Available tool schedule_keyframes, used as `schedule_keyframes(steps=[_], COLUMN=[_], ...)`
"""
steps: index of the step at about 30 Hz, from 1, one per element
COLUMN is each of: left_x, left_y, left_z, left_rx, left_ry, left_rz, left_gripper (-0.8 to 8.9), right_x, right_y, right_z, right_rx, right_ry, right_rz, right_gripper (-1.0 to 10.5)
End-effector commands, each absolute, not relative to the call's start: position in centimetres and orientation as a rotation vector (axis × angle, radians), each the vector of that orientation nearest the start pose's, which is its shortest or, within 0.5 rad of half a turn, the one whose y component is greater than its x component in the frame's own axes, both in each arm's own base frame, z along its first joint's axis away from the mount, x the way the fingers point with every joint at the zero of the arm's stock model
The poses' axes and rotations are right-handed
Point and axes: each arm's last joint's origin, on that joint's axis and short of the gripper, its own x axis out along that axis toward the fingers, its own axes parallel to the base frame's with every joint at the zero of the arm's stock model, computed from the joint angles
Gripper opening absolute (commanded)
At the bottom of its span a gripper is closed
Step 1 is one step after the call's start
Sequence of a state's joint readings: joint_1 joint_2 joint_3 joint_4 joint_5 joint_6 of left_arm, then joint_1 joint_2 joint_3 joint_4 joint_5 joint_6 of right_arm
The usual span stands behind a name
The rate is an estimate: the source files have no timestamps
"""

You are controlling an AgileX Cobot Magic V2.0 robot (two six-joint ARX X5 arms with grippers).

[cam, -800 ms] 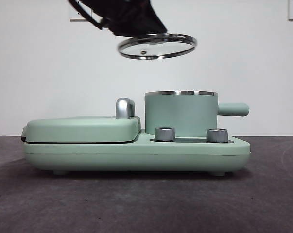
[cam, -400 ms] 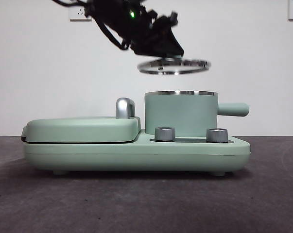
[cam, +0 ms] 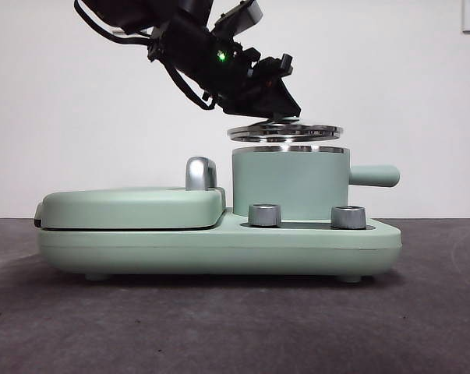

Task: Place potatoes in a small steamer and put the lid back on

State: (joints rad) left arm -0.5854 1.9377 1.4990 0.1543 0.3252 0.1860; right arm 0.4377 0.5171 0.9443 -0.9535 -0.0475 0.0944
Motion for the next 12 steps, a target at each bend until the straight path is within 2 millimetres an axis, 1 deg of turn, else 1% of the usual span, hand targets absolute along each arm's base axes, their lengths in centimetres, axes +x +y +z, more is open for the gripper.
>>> schedule_keyframes(steps=[1,5,12], left_x=[37.67,37.78,37.76], left_y=[-26.7,-26.85,-26.94], left_z=[27.55,27.1,26.94], left_rx=[0.216,0.217,0.205], left_ry=[0.166,0.176,0.182], left_rz=[-0.949,-0.951,-0.984], left_gripper=[0.14,0.13,0.14], right_x=[6.54,6.56,6.56], right_y=[3.24,3.19,3.19], right_z=[34.37,34.37,34.37], right_rx=[-0.001,-0.006,-0.007], right_ry=[0.533,0.531,0.53], right_rz=[0.448,0.43,0.427], right_gripper=[3.3,3.3,3.3])
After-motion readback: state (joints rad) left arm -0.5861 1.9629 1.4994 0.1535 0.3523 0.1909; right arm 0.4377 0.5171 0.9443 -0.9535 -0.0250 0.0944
